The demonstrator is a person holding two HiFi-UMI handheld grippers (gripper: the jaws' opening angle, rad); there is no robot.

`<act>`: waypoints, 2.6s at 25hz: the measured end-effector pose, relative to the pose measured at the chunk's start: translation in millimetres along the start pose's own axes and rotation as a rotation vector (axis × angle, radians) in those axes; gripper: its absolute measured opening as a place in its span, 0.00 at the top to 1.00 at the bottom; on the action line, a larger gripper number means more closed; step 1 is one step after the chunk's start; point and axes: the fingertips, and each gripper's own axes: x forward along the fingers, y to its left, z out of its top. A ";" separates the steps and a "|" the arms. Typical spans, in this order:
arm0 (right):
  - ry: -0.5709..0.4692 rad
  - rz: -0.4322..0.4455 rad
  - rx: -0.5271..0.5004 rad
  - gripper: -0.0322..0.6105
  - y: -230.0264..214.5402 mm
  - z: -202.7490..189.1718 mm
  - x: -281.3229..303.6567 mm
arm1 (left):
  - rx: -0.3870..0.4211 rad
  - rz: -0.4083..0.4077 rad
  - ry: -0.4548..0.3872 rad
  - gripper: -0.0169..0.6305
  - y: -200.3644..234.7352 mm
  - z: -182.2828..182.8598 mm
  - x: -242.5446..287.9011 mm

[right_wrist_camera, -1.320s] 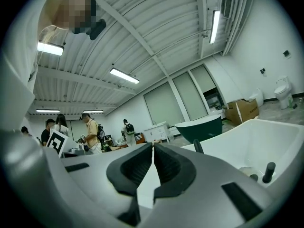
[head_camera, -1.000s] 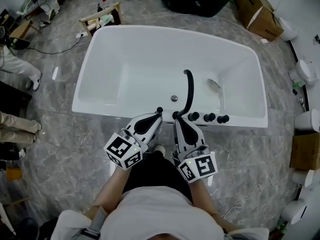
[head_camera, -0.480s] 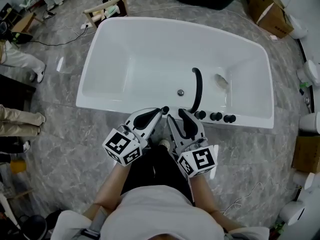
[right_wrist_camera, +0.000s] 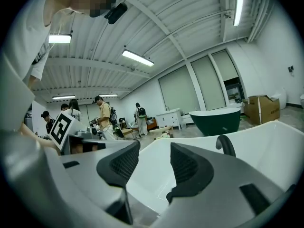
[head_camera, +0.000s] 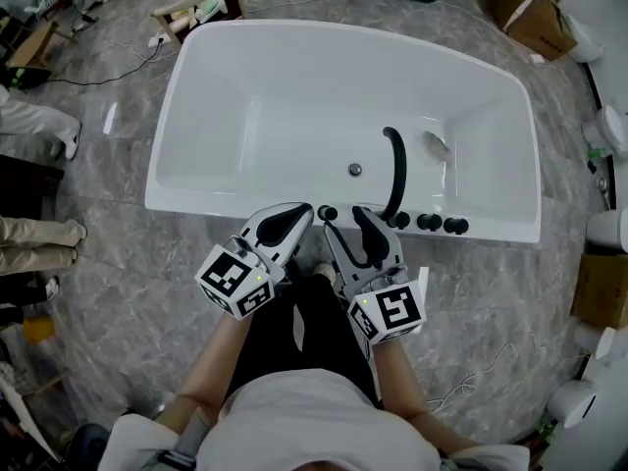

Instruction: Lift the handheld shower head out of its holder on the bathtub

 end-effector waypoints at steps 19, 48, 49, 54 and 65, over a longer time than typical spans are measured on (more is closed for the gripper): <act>0.099 -0.034 0.011 0.64 -22.2 -69.9 36.5 | -0.040 -0.027 0.040 0.96 47.2 -50.0 20.9; 0.123 -0.070 -0.077 0.65 -51.2 -170.5 73.2 | -0.099 -0.027 0.070 0.96 96.9 -161.5 38.4; 0.129 -0.072 -0.084 0.65 -52.2 -174.4 74.3 | -0.100 -0.025 0.069 0.96 98.7 -164.6 38.6; 0.138 -0.065 -0.087 0.65 -56.4 -191.7 82.4 | -0.097 -0.009 0.063 0.96 104.8 -174.9 41.3; 0.186 -0.147 -0.161 0.74 -67.2 -209.2 90.2 | -0.104 0.003 0.072 0.96 108.4 -184.4 37.5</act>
